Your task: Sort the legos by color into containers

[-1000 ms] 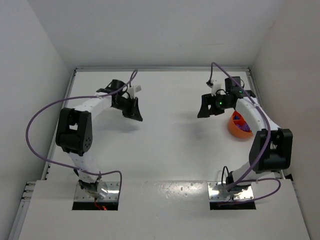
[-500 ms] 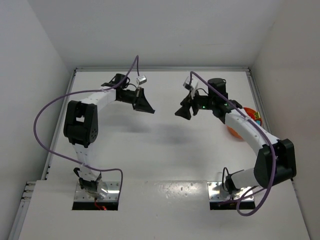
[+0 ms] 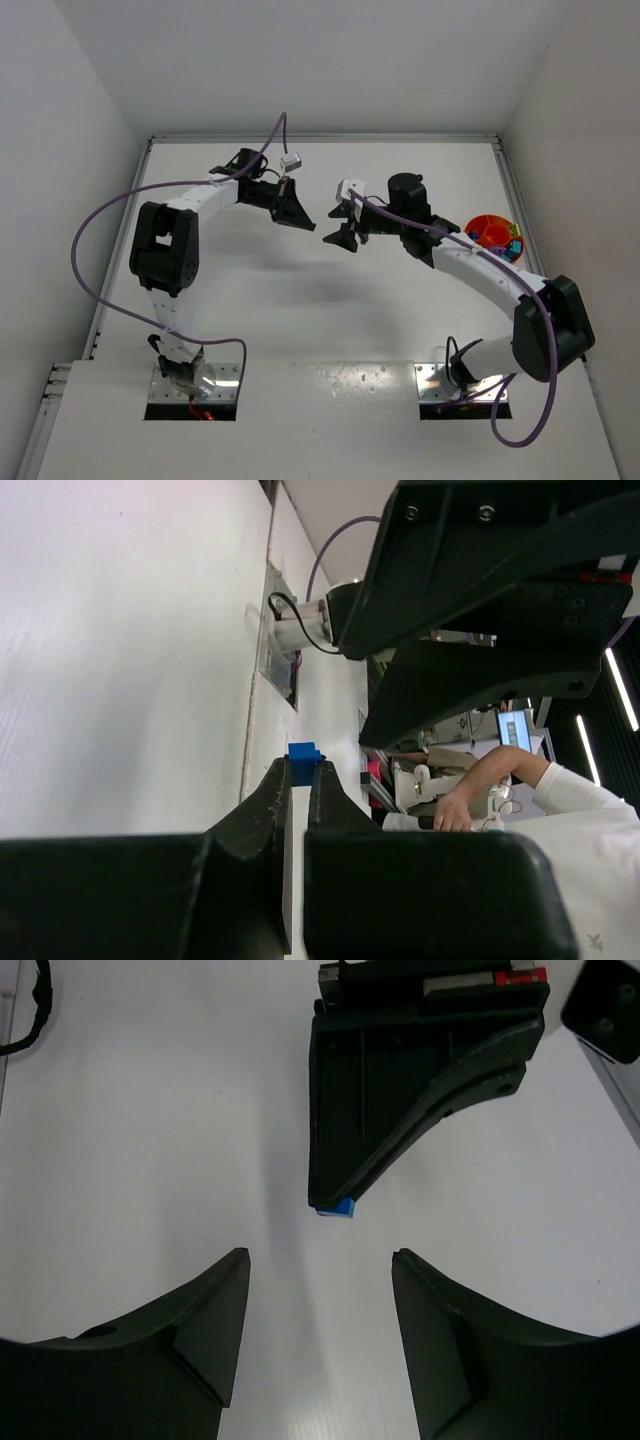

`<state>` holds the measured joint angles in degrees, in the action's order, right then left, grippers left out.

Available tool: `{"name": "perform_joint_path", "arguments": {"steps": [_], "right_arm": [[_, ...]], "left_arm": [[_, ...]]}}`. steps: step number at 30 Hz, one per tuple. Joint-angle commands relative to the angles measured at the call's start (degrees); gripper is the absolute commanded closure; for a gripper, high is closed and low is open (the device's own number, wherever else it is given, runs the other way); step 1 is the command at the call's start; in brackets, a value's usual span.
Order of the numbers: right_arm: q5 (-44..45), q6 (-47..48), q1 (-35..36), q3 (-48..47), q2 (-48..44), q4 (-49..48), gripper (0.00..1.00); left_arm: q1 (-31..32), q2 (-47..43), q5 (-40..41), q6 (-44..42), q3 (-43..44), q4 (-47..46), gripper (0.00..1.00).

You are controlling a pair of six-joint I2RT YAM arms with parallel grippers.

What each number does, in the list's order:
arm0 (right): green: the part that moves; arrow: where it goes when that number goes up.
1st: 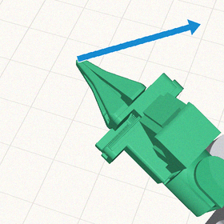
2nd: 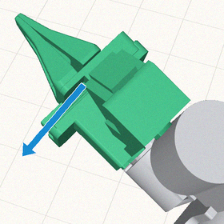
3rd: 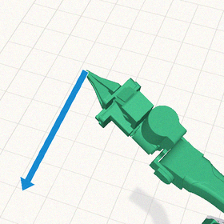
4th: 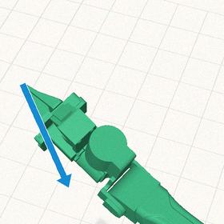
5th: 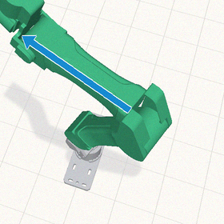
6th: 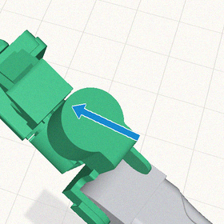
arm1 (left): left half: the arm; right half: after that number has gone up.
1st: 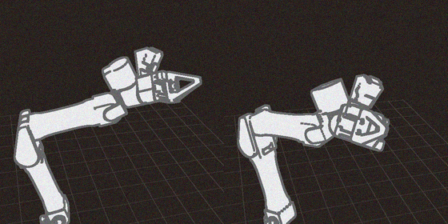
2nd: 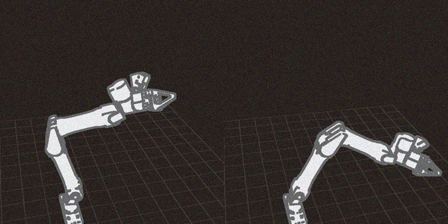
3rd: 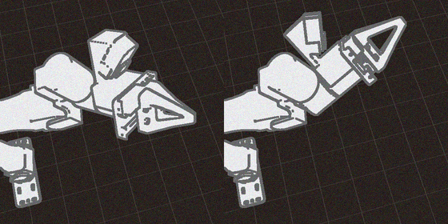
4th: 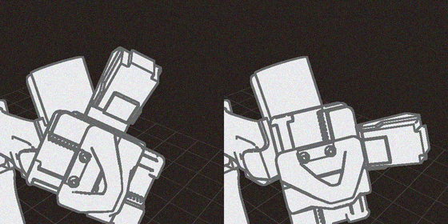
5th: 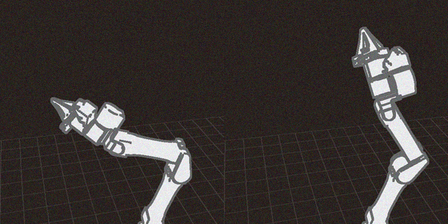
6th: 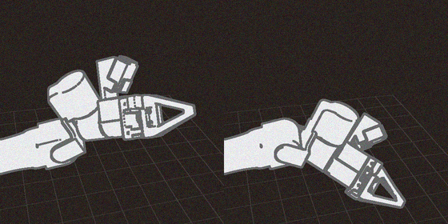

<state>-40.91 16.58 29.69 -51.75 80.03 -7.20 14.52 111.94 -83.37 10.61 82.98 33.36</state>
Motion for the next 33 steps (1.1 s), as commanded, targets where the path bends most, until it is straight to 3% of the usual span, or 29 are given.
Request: {"name": "perform_joint_path", "arguments": {"steps": [1, 5, 20, 33], "right_arm": [[-0.3, 3.3, 1.7, -1.2, -0.1, -5.7, 0.41], [1.2, 2.7, 2.8, -1.8, 1.8, -6.9, 0.49], [5.1, 0.4, 4.4, -1.8, 4.0, -10.3, 0.5], [5.7, -0.1, 5.5, -2.9, 5.6, -9.8, 0.63]], "left_arm": [[0.7, -3.5, -9.1, -1.1, 0.1, -0.6, 1.0], [1.2, -4.0, -9.1, -1.1, 0.1, -0.6, 1.0], [1.2, -4.5, -9.1, -1.1, 0.1, -1.1, 1.0], [1.7, -4.5, -9.1, -1.1, 0.1, -1.1, 1.0]]}}
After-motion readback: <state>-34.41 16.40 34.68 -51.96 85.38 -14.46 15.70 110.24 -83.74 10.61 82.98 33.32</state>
